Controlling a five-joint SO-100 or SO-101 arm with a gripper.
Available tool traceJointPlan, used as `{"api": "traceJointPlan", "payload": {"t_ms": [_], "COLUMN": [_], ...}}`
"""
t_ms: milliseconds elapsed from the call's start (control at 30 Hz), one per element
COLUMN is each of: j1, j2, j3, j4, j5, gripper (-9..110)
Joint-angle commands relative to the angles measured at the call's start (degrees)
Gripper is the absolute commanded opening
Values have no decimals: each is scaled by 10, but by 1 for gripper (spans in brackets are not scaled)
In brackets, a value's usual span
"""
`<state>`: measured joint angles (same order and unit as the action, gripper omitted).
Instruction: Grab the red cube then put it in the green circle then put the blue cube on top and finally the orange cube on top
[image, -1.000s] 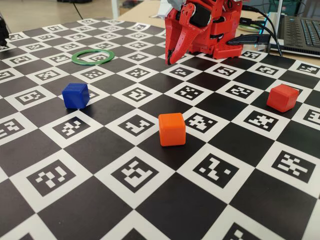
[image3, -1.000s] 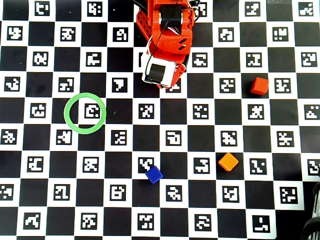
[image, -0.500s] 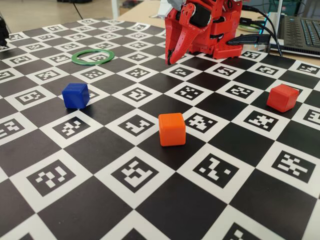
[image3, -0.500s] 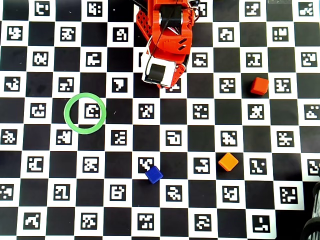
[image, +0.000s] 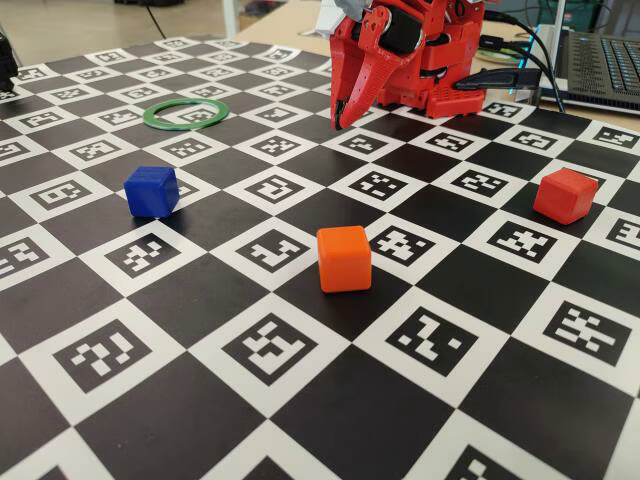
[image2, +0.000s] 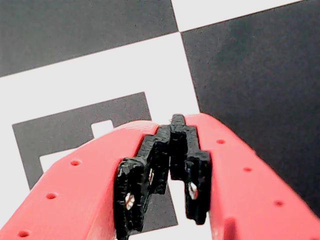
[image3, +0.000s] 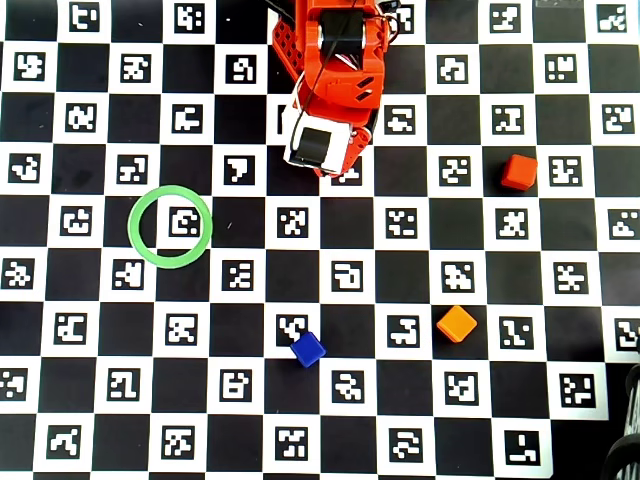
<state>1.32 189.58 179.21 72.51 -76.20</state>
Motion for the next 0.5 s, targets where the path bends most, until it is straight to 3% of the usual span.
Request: {"api": "traceJointPlan", "payload": {"t_ms": [0, 200, 400, 467], "j1": [-7, -6, 32, 27], "j2": [29, 29, 29, 7], "j3": [24, -8, -236, -316], "j4": [49, 21, 6, 6], "j5": [-26, 40, 318, 351], "gripper": [-6, -6, 0, 3]}}
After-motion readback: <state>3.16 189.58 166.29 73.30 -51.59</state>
